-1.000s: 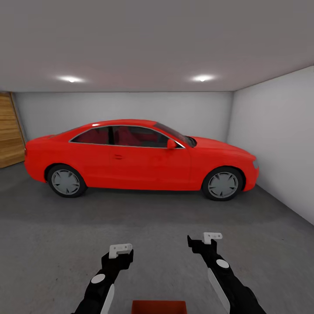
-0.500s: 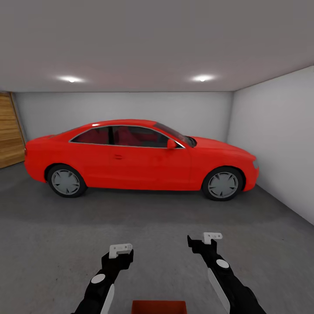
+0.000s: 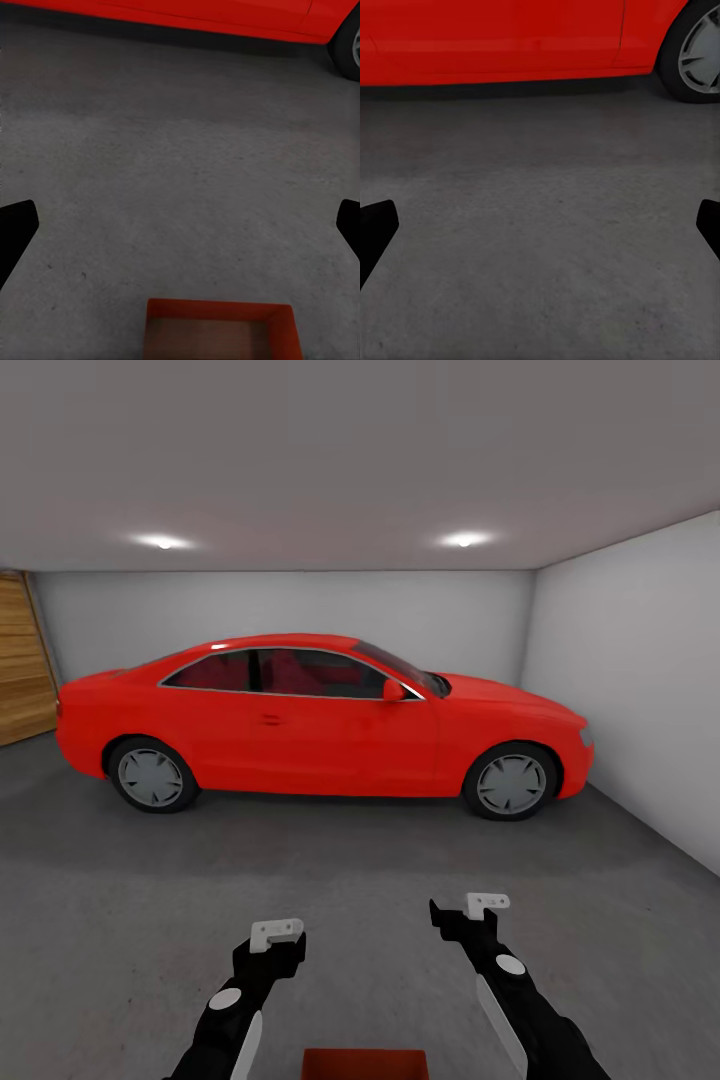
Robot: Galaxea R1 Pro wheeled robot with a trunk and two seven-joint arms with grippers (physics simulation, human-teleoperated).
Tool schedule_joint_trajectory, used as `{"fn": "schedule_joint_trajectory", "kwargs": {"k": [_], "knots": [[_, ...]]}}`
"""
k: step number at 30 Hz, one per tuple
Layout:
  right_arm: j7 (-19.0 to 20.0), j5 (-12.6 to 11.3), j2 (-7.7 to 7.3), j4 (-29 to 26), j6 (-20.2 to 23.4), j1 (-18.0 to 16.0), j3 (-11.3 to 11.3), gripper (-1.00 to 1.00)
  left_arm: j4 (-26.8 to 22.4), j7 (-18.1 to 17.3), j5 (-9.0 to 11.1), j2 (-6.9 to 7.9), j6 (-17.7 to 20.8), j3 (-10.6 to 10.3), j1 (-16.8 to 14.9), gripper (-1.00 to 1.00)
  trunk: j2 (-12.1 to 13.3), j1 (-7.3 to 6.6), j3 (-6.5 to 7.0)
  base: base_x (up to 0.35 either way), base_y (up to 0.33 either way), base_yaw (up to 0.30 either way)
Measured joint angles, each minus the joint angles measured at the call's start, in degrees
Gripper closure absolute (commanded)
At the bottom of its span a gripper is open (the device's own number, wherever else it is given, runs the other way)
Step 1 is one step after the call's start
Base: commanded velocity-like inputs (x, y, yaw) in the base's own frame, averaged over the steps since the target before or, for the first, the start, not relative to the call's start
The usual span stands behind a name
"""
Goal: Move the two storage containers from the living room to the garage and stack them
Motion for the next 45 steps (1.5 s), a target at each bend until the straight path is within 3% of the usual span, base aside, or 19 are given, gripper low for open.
{"fn": "schedule_joint_trajectory", "kwargs": {"k": [29,45], "knots": [[0.0,0.1,0.0,0.0,-0.3,0.0,0.0,-1.0,0.0,-0.3,-0.1,0.0,-0.3,0.1,0.0,-1.0,0.0,0.0,0.0,0.0,0.0,0.0],[0.0,-0.1,-0.01,0.0,-0.5,0.0,-0.1,-1.0,0.0,-0.2,-0.1,0.02,-0.3,0.2,0.0,-1.0,0.0,0.0,0.0,0.0,0.0,-0.28]]}}
